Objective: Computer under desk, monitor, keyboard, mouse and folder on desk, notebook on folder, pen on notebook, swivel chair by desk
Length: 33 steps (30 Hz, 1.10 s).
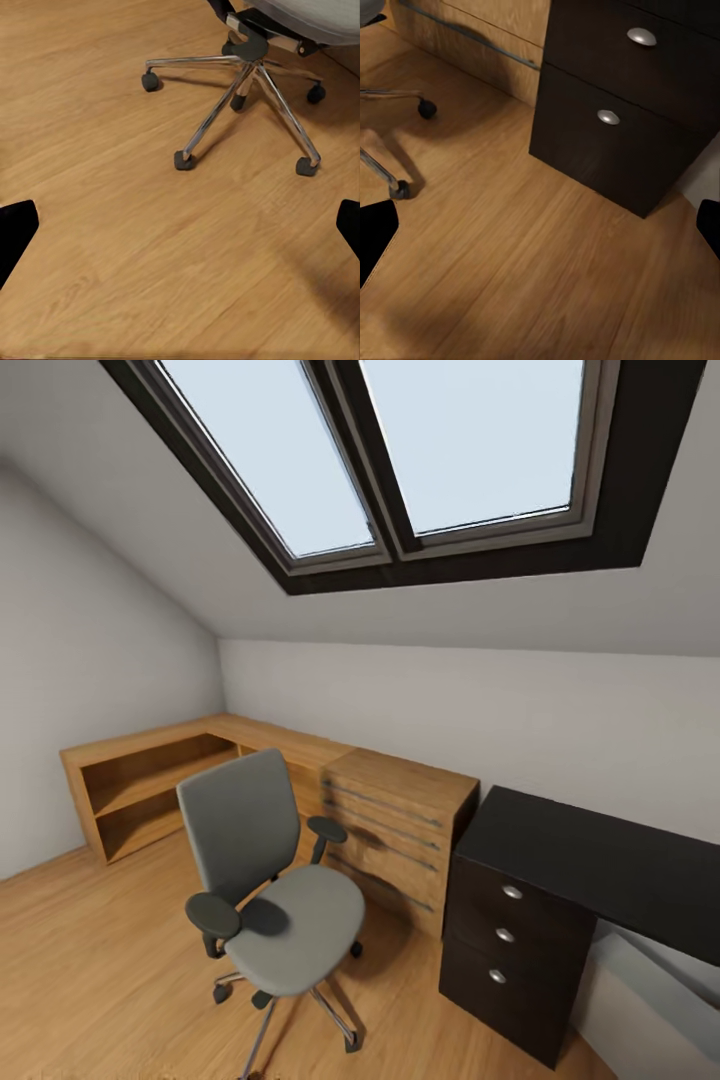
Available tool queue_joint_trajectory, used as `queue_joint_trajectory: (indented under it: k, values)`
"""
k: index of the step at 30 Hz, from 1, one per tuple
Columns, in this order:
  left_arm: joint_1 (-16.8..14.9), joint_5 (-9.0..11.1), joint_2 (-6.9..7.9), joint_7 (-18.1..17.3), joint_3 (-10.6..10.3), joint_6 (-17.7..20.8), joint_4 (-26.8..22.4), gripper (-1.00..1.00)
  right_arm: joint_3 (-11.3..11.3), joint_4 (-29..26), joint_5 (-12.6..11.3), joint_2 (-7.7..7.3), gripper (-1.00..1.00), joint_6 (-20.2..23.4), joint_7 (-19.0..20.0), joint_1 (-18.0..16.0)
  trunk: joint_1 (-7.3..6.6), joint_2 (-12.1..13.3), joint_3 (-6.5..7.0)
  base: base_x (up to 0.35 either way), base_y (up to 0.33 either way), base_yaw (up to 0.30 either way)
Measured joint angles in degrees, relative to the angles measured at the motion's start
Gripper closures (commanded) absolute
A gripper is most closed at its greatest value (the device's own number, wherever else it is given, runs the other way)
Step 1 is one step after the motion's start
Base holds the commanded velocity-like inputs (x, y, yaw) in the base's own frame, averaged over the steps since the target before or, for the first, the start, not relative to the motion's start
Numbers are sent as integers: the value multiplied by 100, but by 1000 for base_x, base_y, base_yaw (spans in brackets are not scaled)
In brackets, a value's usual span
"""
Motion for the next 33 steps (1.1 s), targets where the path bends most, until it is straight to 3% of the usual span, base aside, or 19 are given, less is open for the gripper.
queue_joint_trajectory:
  k: [33]
  values:
    - [0,7,6,33,7,319,-7,-100,8,0,8,8,-100,33,-5,0,0,0,9,0,0,276]
